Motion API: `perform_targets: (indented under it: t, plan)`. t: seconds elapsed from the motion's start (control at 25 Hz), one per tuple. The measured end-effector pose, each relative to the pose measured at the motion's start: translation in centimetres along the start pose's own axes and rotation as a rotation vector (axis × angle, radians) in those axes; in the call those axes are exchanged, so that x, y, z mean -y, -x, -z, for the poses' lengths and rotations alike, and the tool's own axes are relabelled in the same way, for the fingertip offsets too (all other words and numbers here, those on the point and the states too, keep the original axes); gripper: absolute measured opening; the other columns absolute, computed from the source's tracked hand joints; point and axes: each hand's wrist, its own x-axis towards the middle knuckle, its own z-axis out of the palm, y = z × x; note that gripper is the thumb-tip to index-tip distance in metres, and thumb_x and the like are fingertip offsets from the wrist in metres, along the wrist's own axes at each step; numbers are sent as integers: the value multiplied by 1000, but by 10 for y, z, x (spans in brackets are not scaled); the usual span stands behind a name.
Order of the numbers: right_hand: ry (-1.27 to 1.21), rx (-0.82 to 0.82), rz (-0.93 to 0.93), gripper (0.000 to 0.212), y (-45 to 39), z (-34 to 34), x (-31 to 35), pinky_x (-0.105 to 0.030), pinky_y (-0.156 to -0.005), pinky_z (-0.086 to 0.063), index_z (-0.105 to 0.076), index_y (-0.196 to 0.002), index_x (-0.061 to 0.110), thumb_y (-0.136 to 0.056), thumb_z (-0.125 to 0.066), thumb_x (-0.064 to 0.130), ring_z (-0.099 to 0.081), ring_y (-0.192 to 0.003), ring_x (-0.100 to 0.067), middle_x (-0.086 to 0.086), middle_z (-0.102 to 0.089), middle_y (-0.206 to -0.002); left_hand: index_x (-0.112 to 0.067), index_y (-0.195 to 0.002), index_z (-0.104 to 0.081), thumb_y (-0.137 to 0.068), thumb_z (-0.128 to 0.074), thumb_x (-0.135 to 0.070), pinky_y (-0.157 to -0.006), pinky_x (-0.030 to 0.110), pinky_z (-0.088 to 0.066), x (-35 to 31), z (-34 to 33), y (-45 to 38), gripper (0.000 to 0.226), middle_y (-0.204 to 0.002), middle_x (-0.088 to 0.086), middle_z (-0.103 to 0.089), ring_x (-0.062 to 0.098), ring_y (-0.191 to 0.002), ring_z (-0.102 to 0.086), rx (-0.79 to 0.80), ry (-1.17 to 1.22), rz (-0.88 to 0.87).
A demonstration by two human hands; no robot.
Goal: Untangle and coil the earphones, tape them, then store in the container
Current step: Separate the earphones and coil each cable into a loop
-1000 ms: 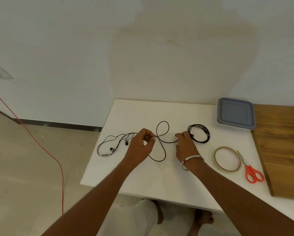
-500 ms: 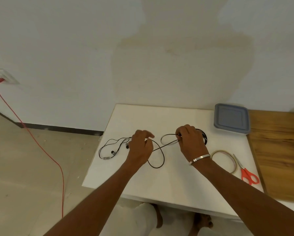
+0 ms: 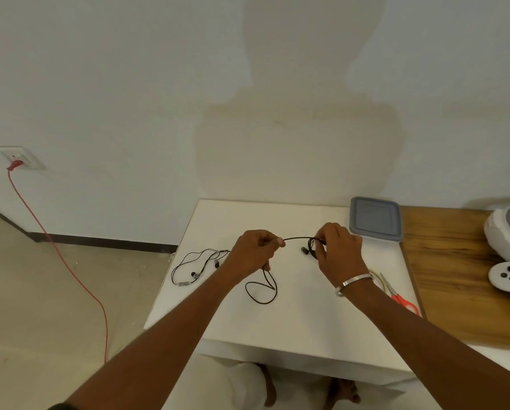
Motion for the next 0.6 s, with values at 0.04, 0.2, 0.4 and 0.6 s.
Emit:
perform_targets:
  t: [0.04, 0.2, 0.4, 0.6]
  plan:
    - [-8, 58, -61, 6, 4, 0, -4, -30, -79, -26, -50, -91, 19, -89, -55, 17, -56, -85, -19, 4, -56, -87, -16, -94, -74, -94, -60, -28, -55, 24, -52, -1, 2, 2, 18, -60, -3, -48, 8, -45, -50, -7, -37, -19]
    - [-153, 358, -47, 47, 18, -1, 1, -34, -93, -31, -43, -125, 25, -84, -63, 35, -49, -106, -11, 13, -50, -110, -18, -92, -75, -92, -61, -26, -49, 5, -36, -9, -9, 6, 16, -65, -12, -58, -1, -49, -48, -8, -284, -190]
    - [-361, 412, 77, 33, 12, 5, 26, -35, -91, -49, -49, -125, 19, -93, -53, 17, -57, -80, 2, 23, -58, -85, -17, -84, -72, -92, -61, -21, -58, 2, -35, -11, -22, 8, 14, -74, -7, -65, -6, -59, -54, 24, -375, -270]
    - [-259, 439, 23, 29, 7, 4, 27, -25, -66, -52, -58, -119, 11, -95, -43, 15, -60, -66, -13, -3, -67, -81, -17, -96, -74, -94, -61, -26, -58, 4, -36, -7, -20, 8, 16, -73, -13, -61, -3, -62, -52, 10, -409, -278]
